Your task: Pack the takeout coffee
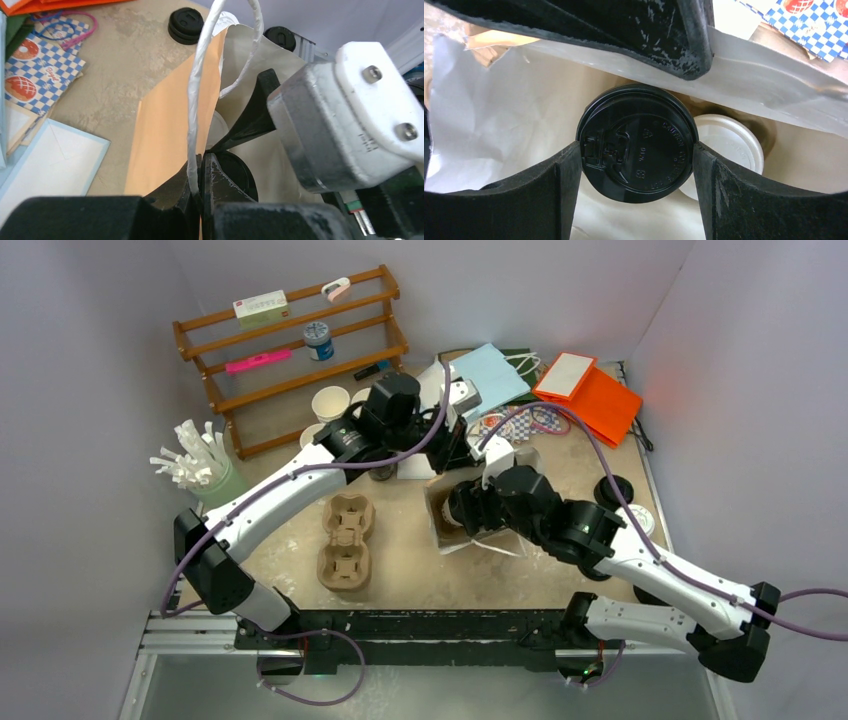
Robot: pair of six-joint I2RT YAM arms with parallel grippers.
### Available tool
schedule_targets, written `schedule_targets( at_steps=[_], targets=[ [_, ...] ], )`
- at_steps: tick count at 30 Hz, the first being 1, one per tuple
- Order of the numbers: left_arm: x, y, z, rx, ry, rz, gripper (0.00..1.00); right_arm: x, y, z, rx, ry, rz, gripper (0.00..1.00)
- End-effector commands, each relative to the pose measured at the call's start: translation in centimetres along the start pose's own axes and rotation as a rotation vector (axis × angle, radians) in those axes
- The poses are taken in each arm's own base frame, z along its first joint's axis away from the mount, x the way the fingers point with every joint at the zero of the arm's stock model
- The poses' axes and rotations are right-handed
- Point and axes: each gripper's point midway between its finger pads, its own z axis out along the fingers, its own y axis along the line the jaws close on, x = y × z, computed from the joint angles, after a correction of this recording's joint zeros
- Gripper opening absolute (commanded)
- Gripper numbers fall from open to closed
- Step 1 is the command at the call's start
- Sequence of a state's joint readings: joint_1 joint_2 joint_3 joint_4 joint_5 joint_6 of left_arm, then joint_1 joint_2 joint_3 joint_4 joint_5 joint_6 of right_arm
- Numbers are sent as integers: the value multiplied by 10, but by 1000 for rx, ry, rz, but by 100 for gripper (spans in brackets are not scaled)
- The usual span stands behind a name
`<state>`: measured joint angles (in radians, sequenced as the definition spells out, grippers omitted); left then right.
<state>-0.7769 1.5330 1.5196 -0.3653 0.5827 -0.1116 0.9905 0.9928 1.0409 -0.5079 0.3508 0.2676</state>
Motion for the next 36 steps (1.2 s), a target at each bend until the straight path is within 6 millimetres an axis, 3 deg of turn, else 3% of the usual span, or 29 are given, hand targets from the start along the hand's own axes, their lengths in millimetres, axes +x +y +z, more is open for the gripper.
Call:
schedule_targets(
  at_steps=[1,18,30,36],
  targets=[
    [-14,-22,-8,-4,-19,69,0,-1,-4,-1,27,-53,12,51],
    [-8,-28,-4,-86,-9,51,0,18,8,17,-6,-110,-12,52],
    [-19,-28,-13,-126,-85,8,0,40,22,20,-15,-89,-55,52],
    [-22,-29,-17,-127,-109,19,0,46,20,23,8,-96,-77,52]
  ],
)
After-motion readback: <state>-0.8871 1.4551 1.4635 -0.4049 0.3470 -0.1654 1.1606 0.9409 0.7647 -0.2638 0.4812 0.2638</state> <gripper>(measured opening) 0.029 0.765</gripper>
